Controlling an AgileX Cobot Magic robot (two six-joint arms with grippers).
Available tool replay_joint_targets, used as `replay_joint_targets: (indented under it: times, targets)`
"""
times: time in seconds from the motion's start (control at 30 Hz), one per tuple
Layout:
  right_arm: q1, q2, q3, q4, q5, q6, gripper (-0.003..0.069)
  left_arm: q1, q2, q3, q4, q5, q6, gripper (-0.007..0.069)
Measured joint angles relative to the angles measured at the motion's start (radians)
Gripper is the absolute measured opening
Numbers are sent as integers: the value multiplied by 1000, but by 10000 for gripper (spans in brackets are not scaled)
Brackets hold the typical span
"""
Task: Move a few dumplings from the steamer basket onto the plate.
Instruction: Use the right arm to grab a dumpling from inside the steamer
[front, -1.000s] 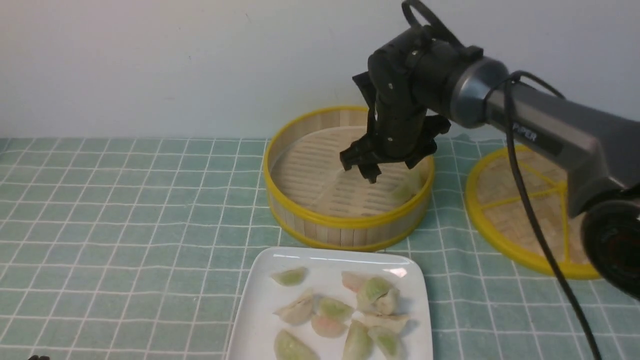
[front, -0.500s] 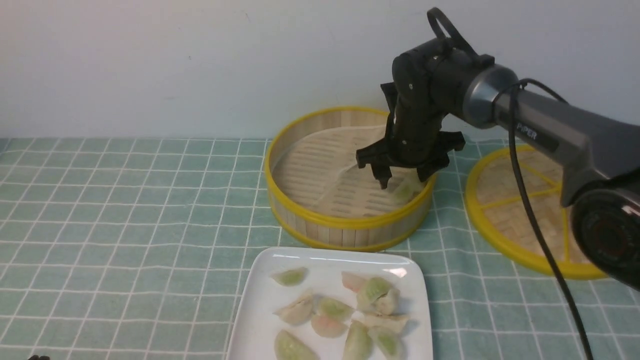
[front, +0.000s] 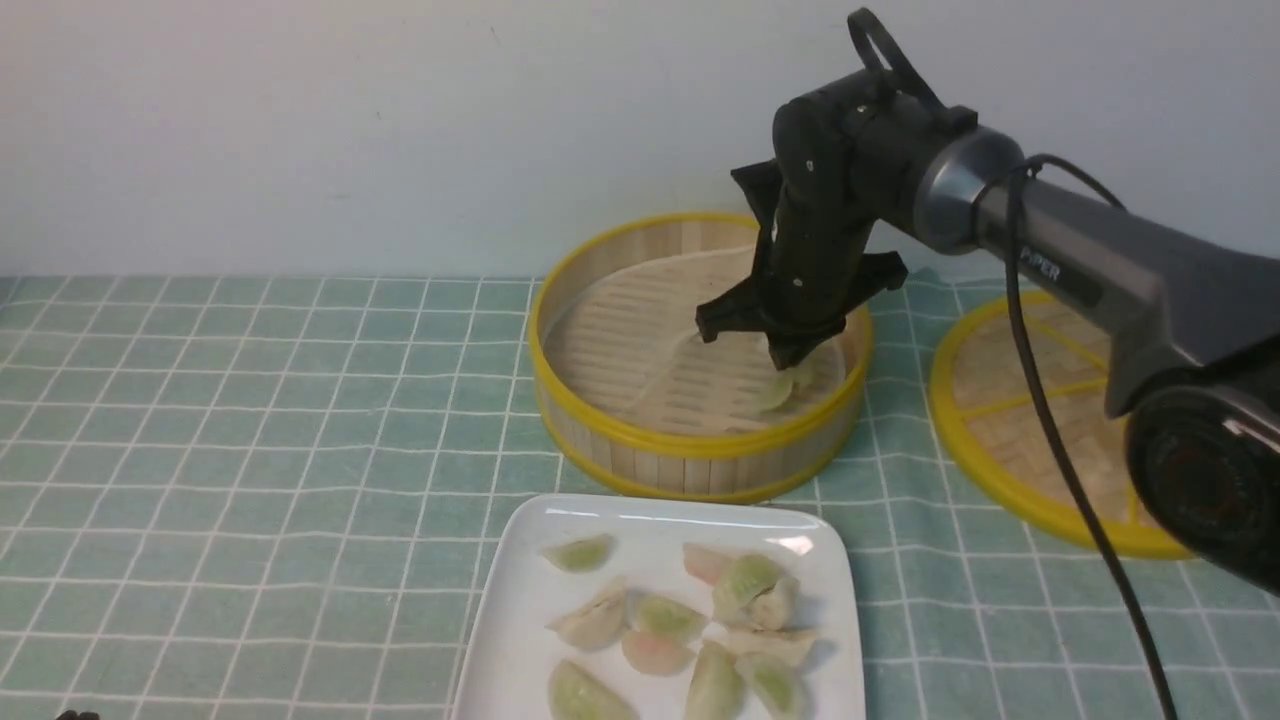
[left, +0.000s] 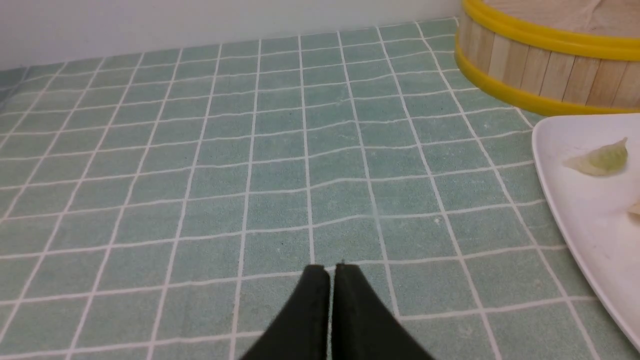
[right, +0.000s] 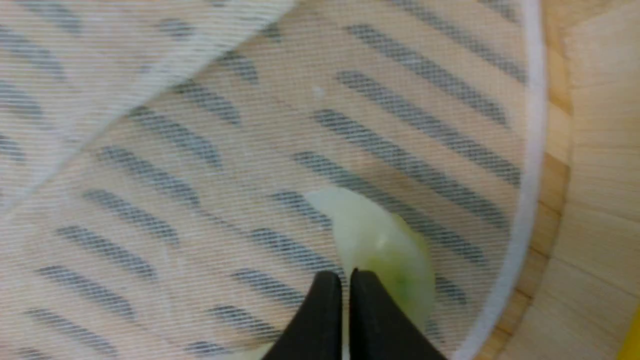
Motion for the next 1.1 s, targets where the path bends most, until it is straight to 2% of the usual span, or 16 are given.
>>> replay_joint_targets:
  times: [0.27, 0.4, 0.53, 0.57, 0.6, 0.7, 0.73, 0.77, 0.83, 0.97, 1.03, 1.07, 1.1]
  targets:
    - [22, -38, -66, -2, 5, -29, -15, 0, 0, 0, 0, 0, 0, -6]
    - [22, -35, -66, -42, 6, -49, 21, 0, 0, 0, 0, 0, 0, -6]
    - [22, -34, -66, -50, 7, -100, 148, 0, 0, 0, 0, 0, 0, -6]
    - [22, -32, -66, -57, 7, -114, 216, 0, 0, 0, 0, 0, 0, -6]
    - [22, -32, -66, -57, 7, -115, 225, 0, 0, 0, 0, 0, 0, -6]
    - [20, -10, -66, -57, 7, -123, 391, 0, 0, 0, 0, 0, 0, -6]
    - [20, -10, -66, -57, 7, -123, 391, 0, 0, 0, 0, 0, 0, -6]
    - [18, 12, -66, -53, 7, -125, 442, 0, 0, 0, 0, 0, 0, -6]
    - [17, 35, -66, -59, 7, -126, 468, 0, 0, 0, 0, 0, 0, -6]
    - [17, 67, -66, -61, 7, -111, 444, 0, 0, 0, 0, 0, 0, -6]
    - [17, 71, -66, -67, 7, -95, 328, 0, 0, 0, 0, 0, 0, -6]
    - [17, 66, -66, -68, 6, -92, 237, 0, 0, 0, 0, 0, 0, -6]
    - [17, 65, -66, -68, 6, -90, 219, 0, 0, 0, 0, 0, 0, -6]
